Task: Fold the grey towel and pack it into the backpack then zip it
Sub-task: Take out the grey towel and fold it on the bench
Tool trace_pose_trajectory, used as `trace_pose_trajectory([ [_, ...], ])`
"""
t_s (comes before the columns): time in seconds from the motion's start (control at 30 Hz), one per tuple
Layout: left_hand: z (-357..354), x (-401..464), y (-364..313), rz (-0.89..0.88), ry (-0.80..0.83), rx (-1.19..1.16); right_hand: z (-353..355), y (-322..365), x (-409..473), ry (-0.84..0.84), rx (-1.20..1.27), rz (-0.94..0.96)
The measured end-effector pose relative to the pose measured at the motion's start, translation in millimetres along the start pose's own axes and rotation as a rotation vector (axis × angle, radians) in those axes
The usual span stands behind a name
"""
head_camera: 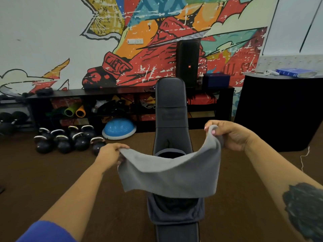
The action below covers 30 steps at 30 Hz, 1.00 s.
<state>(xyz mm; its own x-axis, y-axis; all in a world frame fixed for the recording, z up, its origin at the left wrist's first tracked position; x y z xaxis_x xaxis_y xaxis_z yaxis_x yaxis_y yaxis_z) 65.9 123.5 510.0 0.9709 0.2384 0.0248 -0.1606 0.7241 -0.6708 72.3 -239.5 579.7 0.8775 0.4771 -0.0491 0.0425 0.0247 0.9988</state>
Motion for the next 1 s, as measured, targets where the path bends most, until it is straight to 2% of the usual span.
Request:
trace_pose_trajectory([
  [0.17,-14,-19,-69,-0.28,0.085,-0.15,-40,3,17,0.146,-0.066,0.002],
  [0.37,-30,-37,-132,-0.495,0.255,-0.143,-64,-2,38,0.025,-0.175,0.028],
  [0.57,-30,-49,-159,-0.586,0.351,-0.273,-81,-14,44,0.071,-0.163,-0.013],
  [0.7,-28,-44,-153,-0.556,0.287,-0.408,-85,-15,45,0.038,-0.185,-0.005],
  [0.77,-31,-38,-143,-0.454,0.257,-0.472,-81,-11,46,-0.023,-0.181,0.036],
  [0.83,-42,-37,-125,-0.243,0.349,-0.513,-72,-6,47,-0.116,-0.13,0.075],
  [0.9,-58,-45,-105,-0.049,0.526,-0.501,-66,-2,47,-0.182,-0.032,0.088],
  [0.93,-64,-50,-98,-0.023,0.591,-0.435,-63,-1,47,-0.204,0.013,0.088],
  [1.0,-75,-59,-86,-0.076,0.65,-0.256,-58,1,45,-0.239,0.088,0.08],
])
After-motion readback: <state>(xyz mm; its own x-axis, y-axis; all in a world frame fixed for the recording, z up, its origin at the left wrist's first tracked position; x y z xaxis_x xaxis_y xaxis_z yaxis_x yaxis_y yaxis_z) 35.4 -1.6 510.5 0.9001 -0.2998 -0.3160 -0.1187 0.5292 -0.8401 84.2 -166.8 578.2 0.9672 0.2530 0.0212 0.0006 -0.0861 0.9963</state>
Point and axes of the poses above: each hand's wrist, its own x-axis towards the middle knuckle, its own z-axis out of the back of the hand, y = z × x, the point moved 7 cm from there along x, towards the middle knuckle, and after that the axes turned 3 degrees about -y, right-handed, at the moved point
